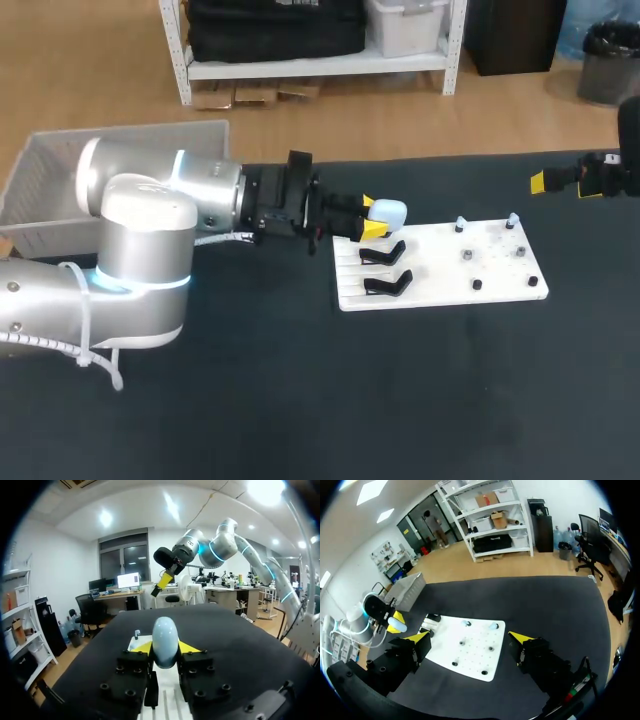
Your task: Pick up each earbud case from the left stands, insert the matching earbuds, close the lid, and place the case in the box.
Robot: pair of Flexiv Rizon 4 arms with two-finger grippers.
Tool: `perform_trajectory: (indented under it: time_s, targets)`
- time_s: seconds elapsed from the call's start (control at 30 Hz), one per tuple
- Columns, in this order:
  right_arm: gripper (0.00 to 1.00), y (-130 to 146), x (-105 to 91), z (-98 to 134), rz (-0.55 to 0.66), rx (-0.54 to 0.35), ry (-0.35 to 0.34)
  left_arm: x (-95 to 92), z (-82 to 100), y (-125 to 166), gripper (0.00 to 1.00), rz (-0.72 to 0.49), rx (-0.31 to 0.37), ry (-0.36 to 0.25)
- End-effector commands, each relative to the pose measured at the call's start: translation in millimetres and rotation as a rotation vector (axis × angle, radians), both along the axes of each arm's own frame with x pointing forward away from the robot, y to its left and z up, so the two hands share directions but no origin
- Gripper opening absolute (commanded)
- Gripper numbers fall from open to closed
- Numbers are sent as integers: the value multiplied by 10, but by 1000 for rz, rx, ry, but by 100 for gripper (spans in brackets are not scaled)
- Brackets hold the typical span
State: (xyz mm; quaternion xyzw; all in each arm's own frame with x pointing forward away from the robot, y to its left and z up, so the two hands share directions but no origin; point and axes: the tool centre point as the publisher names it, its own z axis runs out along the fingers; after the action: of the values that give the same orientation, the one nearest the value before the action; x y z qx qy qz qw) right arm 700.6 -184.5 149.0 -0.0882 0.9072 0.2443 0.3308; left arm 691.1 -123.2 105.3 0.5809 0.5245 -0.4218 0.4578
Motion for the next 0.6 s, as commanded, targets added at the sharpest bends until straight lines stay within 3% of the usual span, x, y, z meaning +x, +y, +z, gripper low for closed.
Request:
perform_trajectory:
  time_s: [0.03, 0.27, 0.6]
  targets:
    - [100, -5, 6, -1, 3, 1, 0, -27, -8, 1, 0, 12, -5, -6]
    - [100, -5, 6, -1, 3, 1, 0, -27, -8, 1, 0, 12, -5, -6]
    - [100, -5, 6, -1, 3, 1, 0, -190, 62, -126, 0, 19, -98, -17]
